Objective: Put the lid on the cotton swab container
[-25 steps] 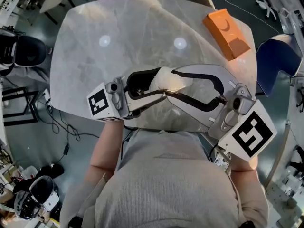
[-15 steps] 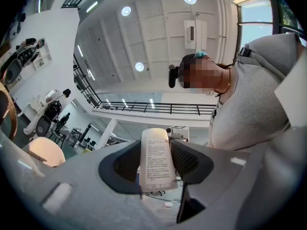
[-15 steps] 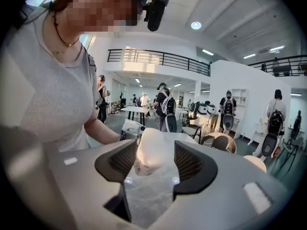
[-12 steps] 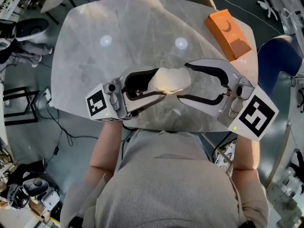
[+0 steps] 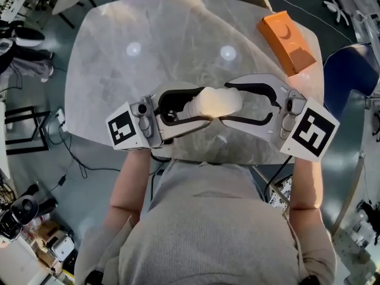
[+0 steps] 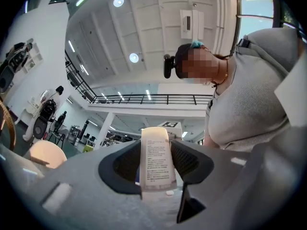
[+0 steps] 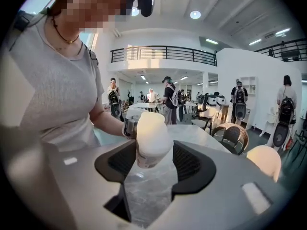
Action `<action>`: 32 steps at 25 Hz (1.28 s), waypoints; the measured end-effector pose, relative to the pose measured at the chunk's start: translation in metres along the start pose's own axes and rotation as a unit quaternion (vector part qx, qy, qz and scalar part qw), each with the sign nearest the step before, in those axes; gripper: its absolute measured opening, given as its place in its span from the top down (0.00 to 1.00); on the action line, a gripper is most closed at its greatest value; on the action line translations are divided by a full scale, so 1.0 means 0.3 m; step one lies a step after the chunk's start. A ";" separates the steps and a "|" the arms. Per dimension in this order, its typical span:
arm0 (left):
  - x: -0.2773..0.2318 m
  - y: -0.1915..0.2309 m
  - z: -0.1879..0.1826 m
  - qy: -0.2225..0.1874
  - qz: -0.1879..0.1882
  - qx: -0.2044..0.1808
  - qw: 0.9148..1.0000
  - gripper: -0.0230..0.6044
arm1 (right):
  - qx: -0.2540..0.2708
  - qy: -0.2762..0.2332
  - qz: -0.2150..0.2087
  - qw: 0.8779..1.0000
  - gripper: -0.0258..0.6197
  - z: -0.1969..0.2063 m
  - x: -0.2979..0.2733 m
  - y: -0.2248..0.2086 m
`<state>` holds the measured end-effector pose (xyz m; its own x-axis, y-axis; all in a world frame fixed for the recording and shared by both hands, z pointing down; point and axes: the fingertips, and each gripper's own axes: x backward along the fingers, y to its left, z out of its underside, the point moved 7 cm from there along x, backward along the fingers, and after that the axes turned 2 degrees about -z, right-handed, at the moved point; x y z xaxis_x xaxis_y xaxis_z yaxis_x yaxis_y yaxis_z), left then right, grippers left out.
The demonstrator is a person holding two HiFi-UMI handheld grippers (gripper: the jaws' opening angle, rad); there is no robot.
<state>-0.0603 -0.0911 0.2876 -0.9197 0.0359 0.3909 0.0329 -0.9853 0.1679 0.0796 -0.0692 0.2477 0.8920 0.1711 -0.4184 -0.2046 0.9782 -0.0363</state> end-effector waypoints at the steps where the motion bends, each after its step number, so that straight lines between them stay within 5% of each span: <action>1: -0.004 0.000 0.009 0.021 -0.001 -0.010 1.000 0.65 | 0.006 0.016 0.000 1.000 0.59 0.009 -0.001 -0.001; 7: -0.016 -0.002 0.051 0.139 -0.003 -0.064 0.988 0.65 | 0.025 0.085 0.015 0.996 0.60 0.060 -0.020 0.004; 15: -0.013 0.004 0.095 0.266 -0.009 -0.108 0.958 0.64 | 0.036 0.141 0.037 0.989 0.60 0.108 -0.066 0.009; 29: -0.007 0.017 0.201 0.377 -0.018 -0.137 0.916 0.64 | 0.038 0.223 0.069 0.972 0.61 0.175 -0.125 0.020; 32: -0.001 0.027 0.225 0.386 -0.016 -0.137 0.912 0.64 | 0.027 0.229 0.080 0.970 0.61 0.198 -0.138 0.016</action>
<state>-0.0332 -0.0877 0.3499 -0.9232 0.0418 -0.3820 -0.0011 -0.9944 -0.1060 0.0655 -0.0647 0.3187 0.5751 0.2636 -0.7744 -0.2934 0.9501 0.1056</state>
